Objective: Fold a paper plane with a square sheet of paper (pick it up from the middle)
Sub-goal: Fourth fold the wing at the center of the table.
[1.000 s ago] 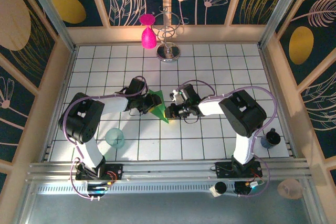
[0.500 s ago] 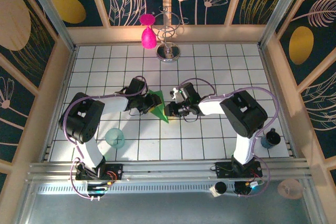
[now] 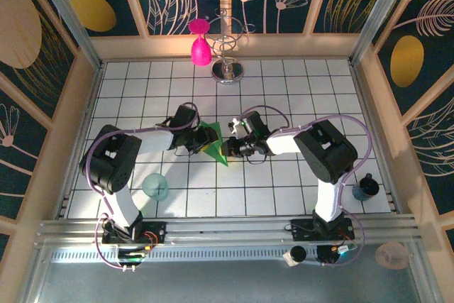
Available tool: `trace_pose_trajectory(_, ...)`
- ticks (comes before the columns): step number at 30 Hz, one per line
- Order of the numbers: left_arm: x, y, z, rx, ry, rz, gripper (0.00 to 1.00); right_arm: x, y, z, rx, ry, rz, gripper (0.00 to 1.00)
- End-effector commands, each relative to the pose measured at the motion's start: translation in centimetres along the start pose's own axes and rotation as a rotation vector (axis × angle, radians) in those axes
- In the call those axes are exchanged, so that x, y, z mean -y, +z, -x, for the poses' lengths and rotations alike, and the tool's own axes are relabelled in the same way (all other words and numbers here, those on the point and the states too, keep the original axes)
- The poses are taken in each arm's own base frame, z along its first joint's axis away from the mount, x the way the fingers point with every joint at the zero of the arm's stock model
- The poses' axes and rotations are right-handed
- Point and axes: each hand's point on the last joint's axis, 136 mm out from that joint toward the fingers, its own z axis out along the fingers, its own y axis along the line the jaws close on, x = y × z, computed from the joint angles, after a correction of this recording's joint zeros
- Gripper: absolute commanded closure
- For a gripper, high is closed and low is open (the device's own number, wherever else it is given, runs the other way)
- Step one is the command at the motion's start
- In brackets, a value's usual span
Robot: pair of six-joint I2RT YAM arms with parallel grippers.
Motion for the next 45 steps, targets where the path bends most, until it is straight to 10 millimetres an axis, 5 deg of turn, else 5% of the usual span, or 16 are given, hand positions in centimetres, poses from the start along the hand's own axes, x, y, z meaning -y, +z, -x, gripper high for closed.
trace_pose_trajectory(1, -12.7, 1.4, -3.6, -0.063, -0.079, 0.423, 0.47, 0.2, 0.4, -0.2, -0.015, -0.001, 0.023, 0.88)
trace_pose_trajectory(8, -10.8, 0.8, -2.6, -0.038, -0.056, 0.384, 0.47, 0.2, 0.3, -0.7, -0.033, 0.020, 0.058, 0.96)
trace_pose_trajectory(11, -8.4, 0.1, -1.3, -0.006, -0.024, 0.331, 0.47, 0.2, 0.1, -1.0, -0.038, 0.044, 0.086, 0.98)
trace_pose_trajectory(19, 3.5, -4.6, 4.0, 0.178, 0.116, 0.023, 0.41, 0.4, 0.1, -1.7, -0.074, 0.100, 0.154, 0.99)
trace_pose_trajectory(22, 6.2, -6.1, 4.6, 0.234, 0.152, -0.086, 0.41, 0.6, 0.1, -1.7, -0.080, 0.110, 0.156, 0.99)
trace_pose_trajectory(36, 5.7, -4.5, 0.9, 0.107, 0.129, -0.251, 0.68, 0.5, 0.1, -1.3, -0.080, 0.095, 0.149, 0.96)
trace_pose_trajectory(45, 5.7, -3.3, 0.0, 0.033, 0.115, -0.289, 0.74, 0.7, 0.3, -1.4, -0.091, 0.091, 0.135, 0.95)
